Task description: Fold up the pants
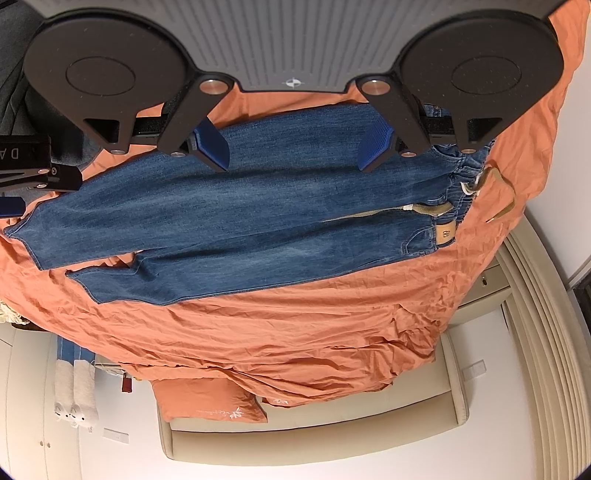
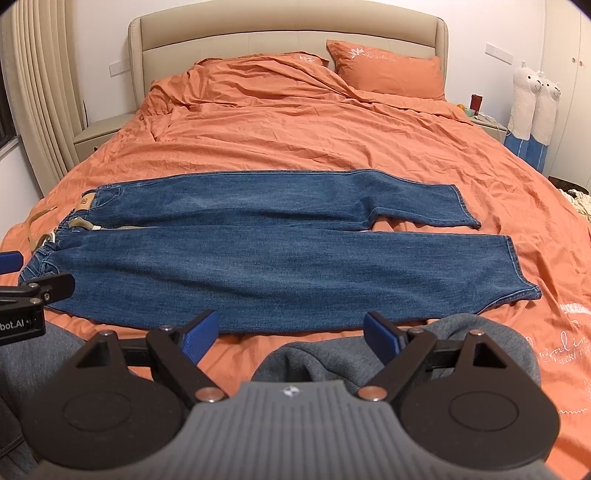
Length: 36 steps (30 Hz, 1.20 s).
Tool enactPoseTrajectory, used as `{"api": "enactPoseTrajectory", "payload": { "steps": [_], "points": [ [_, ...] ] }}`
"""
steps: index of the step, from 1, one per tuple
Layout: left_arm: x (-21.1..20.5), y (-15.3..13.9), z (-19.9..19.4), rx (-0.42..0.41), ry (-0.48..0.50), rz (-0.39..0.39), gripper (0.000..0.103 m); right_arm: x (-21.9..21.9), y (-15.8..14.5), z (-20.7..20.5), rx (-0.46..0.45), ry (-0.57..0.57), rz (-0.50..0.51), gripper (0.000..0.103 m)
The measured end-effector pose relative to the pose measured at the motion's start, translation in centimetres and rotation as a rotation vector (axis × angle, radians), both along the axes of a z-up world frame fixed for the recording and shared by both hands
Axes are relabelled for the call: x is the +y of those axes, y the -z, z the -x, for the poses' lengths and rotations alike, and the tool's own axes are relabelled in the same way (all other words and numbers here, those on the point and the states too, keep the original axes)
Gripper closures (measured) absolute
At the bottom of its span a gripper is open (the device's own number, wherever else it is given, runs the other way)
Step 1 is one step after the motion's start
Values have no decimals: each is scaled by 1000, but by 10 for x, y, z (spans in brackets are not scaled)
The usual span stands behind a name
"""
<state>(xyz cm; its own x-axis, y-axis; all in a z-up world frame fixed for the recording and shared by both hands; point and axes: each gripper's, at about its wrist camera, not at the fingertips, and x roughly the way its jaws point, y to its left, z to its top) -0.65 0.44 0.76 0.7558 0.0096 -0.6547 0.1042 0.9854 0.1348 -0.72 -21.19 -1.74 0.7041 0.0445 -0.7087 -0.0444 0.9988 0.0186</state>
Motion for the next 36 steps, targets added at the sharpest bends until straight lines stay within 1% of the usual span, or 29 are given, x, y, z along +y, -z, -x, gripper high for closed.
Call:
{"api": "enactPoseTrajectory", "payload": {
  "steps": [17,21,25,26,28,30,32,35,36],
  "points": [
    [-4,2,1,3,5,-3,10,1,3,-3,11,-4,-2,21],
    [-1,4,-7,-5,3,-17,10,-10,6,-10,1,-36,-41,21],
    [8,3,-23,-13,-11,-25,11,-33,9,-26,-18,-33,-74,21],
    [12,3,-29,-16,-13,-25,11,-39,9,-32,-28,-27,-73,21],
    [21,3,-42,-16,-20,-19,15,-50,7,-46,-47,-15,-48,21],
    [32,3,-57,-6,-24,-4,19,-62,6,-63,-56,-17,-33,21],
    [48,4,-74,7,-28,20,21,-74,5,-81,-68,-21,-31,21],
    [79,9,-100,25,-45,72,22,-91,4,-110,-104,-31,1,21],
    [91,11,-109,30,-53,87,22,-97,5,-122,-99,-33,12,21]
  ]
}}
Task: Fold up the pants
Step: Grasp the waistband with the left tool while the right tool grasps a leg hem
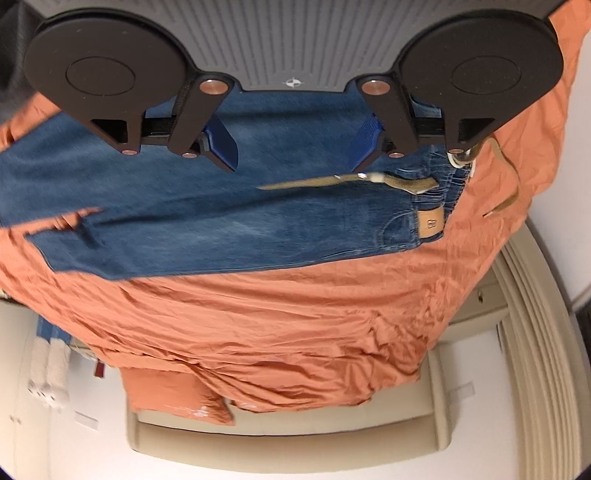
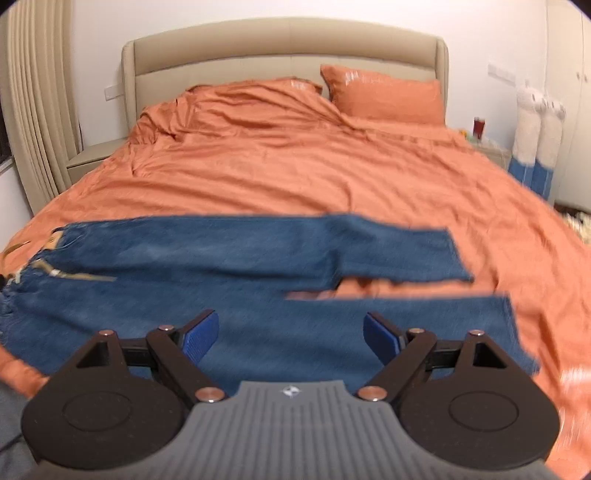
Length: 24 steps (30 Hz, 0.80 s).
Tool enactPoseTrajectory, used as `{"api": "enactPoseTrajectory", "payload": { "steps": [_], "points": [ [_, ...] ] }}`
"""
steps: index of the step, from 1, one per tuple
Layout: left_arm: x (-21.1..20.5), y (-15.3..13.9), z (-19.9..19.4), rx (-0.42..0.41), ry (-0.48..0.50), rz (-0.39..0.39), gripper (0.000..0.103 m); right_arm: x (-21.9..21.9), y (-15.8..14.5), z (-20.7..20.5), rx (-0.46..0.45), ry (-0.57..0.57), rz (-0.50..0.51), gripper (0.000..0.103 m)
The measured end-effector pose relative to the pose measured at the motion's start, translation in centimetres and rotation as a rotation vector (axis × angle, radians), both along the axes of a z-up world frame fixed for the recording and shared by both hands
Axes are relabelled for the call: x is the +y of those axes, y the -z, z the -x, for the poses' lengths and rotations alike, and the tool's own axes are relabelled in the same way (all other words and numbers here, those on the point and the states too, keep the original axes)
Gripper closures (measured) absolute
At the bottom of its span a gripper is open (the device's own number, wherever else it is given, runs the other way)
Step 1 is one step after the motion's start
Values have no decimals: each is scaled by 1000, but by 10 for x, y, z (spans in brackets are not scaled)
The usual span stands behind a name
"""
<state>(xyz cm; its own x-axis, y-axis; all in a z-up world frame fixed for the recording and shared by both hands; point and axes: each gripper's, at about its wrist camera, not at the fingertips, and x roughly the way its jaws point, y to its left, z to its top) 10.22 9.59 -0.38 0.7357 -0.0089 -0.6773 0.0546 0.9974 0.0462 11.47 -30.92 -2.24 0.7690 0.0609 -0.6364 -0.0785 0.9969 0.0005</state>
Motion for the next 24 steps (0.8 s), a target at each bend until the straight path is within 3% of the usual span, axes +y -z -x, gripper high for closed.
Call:
{"api": "enactPoseTrajectory", "payload": {
  "steps": [4,9,13,17,24],
  "points": [
    [52,14,-41,27,-37,37,27,-31,8,-53,57,38,-25,21],
    [125,37,-97,68,-169,97,28,-77,28,-122,95,75,-80,23],
    [166,60,-139,104,-258,173,28,-123,54,-177,134,136,-120,32],
    [178,83,-178,128,-306,128,30,-176,81,-224,164,232,-114,44],
    [178,121,-221,215,-352,53,39,-270,118,-296,189,362,-194,44]
  ]
}}
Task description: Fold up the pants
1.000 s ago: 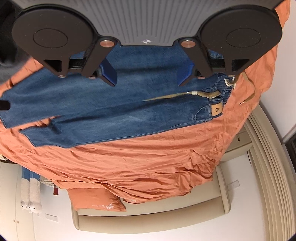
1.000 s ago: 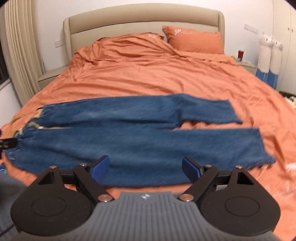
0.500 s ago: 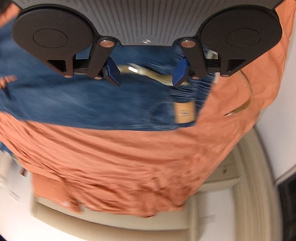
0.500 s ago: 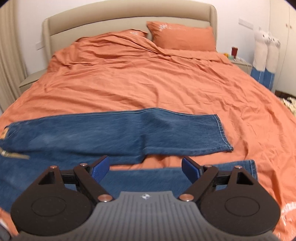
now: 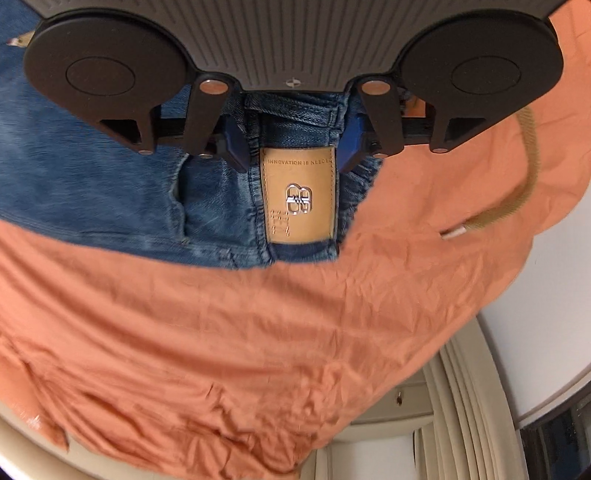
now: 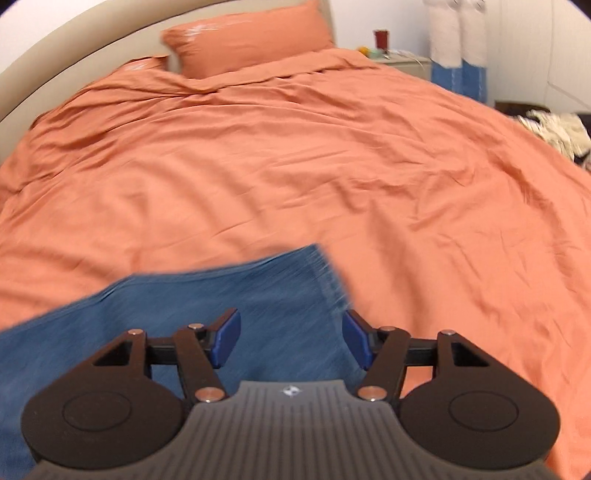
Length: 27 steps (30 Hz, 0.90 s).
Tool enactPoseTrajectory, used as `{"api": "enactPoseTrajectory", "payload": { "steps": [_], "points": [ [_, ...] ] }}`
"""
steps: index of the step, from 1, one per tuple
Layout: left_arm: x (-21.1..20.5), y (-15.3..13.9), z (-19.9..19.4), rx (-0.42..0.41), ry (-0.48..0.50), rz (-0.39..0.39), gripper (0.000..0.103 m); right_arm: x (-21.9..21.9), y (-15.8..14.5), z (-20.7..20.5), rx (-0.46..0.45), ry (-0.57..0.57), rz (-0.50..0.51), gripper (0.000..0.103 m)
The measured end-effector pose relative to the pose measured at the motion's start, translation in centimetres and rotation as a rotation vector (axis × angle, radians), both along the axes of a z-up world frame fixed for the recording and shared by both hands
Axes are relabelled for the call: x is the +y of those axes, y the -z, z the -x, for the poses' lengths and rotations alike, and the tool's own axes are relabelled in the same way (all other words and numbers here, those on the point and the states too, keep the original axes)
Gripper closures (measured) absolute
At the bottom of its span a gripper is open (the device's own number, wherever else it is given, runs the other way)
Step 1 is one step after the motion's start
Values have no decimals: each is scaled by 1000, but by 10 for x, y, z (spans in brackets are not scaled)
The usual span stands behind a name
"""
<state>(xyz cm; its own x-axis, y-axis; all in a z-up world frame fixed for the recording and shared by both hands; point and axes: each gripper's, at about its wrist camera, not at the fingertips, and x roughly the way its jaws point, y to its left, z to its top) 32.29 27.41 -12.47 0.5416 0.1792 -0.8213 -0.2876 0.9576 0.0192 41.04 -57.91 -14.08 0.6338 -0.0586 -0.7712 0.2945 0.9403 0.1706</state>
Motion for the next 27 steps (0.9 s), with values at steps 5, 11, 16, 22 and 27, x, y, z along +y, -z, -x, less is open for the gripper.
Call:
{"api": "enactPoseTrajectory", "payload": {
  "steps": [5,11,16,22,27],
  "points": [
    [-6,13,-8,35,-35,-31,38,-35,37,-50,5,21,-80,52],
    [-12,19,-17,72,-31,-65,35,-57,70,-84,27,-5,-236,68],
    [-17,21,-24,108,-14,-98,37,-46,38,-78,-87,-64,-104,103],
    [-19,24,-26,116,-13,-126,33,-59,35,-98,-30,79,89,103],
    [-23,10,-18,89,-1,-148,31,-76,28,-71,-33,90,-21,103]
  ]
}}
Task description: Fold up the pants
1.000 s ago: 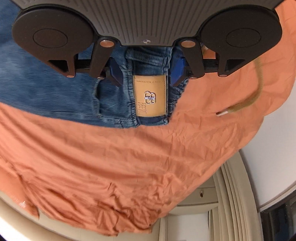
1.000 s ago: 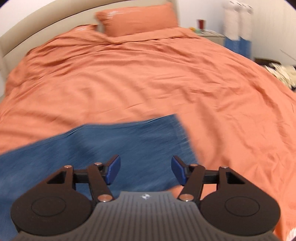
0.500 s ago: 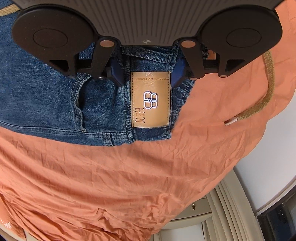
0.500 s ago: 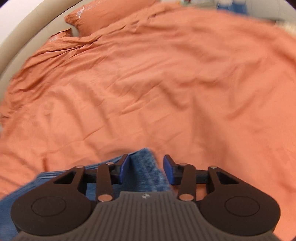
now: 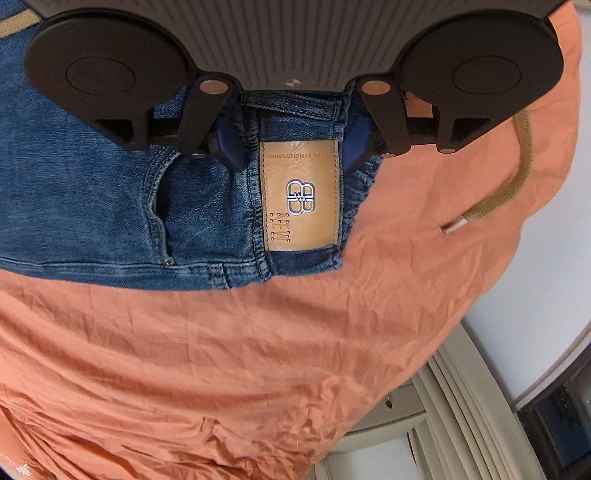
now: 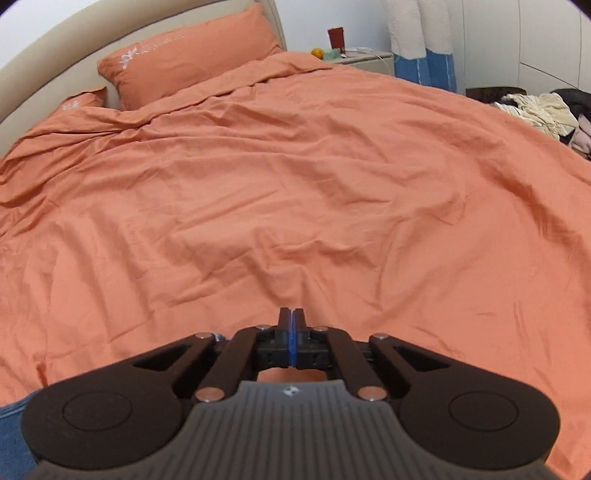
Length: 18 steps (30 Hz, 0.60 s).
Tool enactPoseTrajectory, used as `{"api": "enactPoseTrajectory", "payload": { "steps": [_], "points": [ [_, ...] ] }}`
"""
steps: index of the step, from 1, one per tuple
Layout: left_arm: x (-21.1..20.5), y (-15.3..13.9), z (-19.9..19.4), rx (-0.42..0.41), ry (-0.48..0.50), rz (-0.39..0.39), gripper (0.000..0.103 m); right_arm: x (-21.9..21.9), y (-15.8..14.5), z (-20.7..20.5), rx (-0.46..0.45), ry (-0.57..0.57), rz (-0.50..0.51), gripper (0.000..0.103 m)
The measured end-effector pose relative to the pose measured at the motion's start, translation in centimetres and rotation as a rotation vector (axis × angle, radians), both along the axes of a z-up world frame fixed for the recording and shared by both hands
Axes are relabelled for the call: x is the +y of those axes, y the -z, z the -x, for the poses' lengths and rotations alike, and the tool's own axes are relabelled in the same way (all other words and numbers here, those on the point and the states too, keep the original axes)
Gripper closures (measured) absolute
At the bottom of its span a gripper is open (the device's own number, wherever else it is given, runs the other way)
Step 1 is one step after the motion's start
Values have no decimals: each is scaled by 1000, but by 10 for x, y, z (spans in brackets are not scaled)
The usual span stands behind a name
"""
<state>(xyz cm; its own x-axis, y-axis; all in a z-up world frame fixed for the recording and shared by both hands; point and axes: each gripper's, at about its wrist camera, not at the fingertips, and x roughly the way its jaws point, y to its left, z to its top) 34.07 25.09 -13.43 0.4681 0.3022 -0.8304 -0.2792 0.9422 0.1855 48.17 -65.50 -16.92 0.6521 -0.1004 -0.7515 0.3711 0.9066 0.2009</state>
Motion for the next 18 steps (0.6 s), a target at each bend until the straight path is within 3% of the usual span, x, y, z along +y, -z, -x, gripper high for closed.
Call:
{"api": "enactPoseTrajectory", "payload": {
  "steps": [5,6,7,9,14,18],
  "points": [
    [-18,-31,24,-36,115,-44,31,18,-23,49,18,-106,11,100],
    [-23,-39,31,-38,152,-44,31,22,-28,61,13,-124,8,92],
    [-29,-46,38,-43,187,-47,31,25,-35,72,7,-136,11,75],
    [-39,-63,55,-57,253,-55,31,30,-46,96,6,-160,13,65],
    [-61,-91,105,-62,412,-80,31,47,-69,155,30,-227,75,66],
    [-72,-99,150,-37,552,-160,31,61,-79,206,42,-272,112,66]
  ]
}}
